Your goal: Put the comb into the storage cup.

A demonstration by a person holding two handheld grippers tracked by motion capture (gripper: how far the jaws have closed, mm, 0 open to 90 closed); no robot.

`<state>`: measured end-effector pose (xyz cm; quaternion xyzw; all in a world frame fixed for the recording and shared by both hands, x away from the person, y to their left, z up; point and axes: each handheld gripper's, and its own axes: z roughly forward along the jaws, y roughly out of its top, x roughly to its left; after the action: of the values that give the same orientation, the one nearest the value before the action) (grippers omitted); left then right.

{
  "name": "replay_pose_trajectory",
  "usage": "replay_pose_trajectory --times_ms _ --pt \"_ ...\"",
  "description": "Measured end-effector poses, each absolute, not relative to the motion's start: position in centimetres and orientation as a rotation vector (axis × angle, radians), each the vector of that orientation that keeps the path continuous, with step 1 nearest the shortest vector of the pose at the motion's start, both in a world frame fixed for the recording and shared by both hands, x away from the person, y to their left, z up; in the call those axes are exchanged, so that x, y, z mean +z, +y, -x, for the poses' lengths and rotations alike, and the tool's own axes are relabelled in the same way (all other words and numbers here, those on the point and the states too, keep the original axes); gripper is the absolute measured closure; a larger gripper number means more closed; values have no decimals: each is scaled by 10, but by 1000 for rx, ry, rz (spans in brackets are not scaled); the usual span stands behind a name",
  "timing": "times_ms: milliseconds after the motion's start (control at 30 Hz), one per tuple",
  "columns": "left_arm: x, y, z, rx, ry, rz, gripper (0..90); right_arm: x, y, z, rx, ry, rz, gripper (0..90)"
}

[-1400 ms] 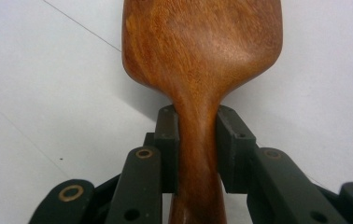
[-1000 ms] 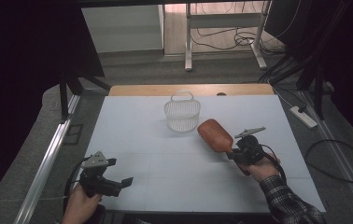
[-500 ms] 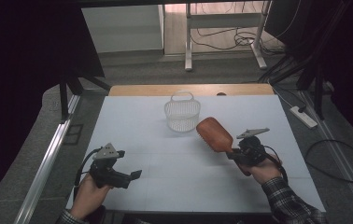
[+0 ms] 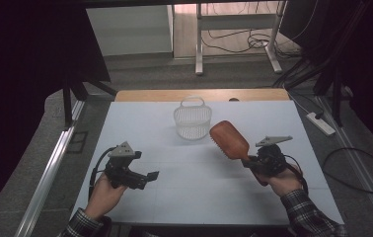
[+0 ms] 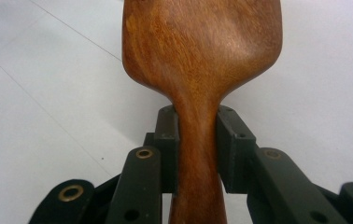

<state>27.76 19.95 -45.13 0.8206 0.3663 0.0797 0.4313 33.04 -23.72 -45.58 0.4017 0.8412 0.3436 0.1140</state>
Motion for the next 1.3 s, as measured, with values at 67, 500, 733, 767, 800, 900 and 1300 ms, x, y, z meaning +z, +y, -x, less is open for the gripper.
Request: replay_pose_trajectory --times_ms 67,500,733,767,800,900,1300 --pt "-449 197 -282 199 907 -2039 0 -454 -238 -329 1013 2465 -1180 727" --pt "-439 176 -307 172 872 -2001 0 -446 -240 -324 1069 2430 -1142 727" --pt "-431 162 -317 161 846 -1995 0 -441 -240 -322 1111 2406 -1129 727" --pt "-431 162 -317 161 846 -1995 0 -441 -240 -322 1111 2406 -1129 727" --pt "-431 160 -319 157 844 -1992 0 -441 -240 -322 1115 2401 -1126 727" --pt "-430 155 -324 149 834 -1987 0 -438 -240 -320 1131 2391 -1115 727" --pt "-421 136 -341 119 793 -1975 0 -431 -236 -315 1189 2365 -1078 727"
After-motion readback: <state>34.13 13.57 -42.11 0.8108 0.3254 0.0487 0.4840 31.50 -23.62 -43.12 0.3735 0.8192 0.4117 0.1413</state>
